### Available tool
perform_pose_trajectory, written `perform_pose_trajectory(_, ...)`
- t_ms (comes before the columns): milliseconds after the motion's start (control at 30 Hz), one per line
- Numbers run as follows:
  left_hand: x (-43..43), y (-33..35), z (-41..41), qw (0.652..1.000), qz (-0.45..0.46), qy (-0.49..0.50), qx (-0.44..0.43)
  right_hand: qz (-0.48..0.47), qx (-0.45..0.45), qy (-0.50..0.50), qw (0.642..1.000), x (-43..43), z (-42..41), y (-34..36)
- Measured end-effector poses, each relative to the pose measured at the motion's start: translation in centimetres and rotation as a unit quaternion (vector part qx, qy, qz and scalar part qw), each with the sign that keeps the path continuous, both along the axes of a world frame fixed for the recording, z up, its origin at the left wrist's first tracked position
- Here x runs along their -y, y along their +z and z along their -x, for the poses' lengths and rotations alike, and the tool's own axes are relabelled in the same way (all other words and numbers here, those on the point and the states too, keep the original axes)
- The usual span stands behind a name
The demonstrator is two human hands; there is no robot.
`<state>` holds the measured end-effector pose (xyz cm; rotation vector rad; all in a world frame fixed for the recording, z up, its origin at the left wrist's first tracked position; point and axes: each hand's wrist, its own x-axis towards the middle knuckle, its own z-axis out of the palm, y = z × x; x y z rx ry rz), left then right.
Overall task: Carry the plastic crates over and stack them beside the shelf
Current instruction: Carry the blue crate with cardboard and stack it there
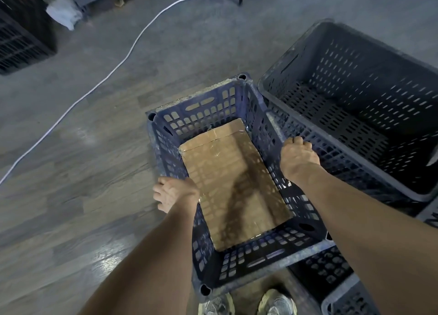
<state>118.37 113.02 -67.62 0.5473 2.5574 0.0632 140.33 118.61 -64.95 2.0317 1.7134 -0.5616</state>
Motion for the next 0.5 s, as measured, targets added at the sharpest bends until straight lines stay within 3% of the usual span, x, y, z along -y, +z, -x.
perform_pose_trajectory(500, -0.3, -2.3, 1.1, 0.997, -0.046, 0.061, 0.006, -0.040, 0.022, -0.009, 0.999, -0.8, 1.2, -2.7)
